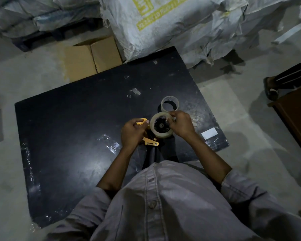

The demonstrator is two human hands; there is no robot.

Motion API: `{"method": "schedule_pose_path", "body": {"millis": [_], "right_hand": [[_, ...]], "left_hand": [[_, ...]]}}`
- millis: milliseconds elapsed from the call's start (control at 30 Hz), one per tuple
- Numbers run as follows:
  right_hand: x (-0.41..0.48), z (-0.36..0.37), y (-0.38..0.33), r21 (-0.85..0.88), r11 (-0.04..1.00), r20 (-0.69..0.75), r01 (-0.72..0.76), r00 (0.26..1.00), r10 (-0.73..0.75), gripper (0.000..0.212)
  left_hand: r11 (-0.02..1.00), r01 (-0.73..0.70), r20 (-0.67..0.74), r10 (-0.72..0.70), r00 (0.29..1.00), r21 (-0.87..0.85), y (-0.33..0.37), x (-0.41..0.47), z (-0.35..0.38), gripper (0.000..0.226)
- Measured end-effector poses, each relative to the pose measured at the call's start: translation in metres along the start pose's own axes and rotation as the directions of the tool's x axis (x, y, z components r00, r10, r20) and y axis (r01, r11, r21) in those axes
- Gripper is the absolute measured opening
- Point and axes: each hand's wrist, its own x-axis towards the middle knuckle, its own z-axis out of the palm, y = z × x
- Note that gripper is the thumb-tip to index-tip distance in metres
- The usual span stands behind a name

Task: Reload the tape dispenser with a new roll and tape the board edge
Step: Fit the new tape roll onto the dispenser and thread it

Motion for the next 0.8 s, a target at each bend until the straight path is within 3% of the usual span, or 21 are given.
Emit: {"method": "schedule_pose_path", "body": {"millis": [200, 400, 800], "right_hand": [[0.005, 0.006, 0.003, -0.021, 0.997, -0.031, 0.072, 0.997, -0.072, 0.030], [-0.002, 0.004, 0.008, -0.031, 0.995, -0.065, 0.095, 0.993, -0.097, 0.036], [0.001, 0.016, 0.010, -0.063, 0.992, -0.156, 0.110, 0.981, -0.119, 0.030]], "left_hand": [[0.960, -0.234, 0.148, 0.211, 0.966, 0.156, 0.019, 0.020, 0.005, 0.028], [0.922, -0.300, 0.261, 0.235, 0.936, 0.245, 0.024, 0.042, 0.004, 0.020], [0.889, -0.329, 0.346, 0.214, 0.914, 0.319, 0.035, 0.069, 0.008, 0.015]]}}
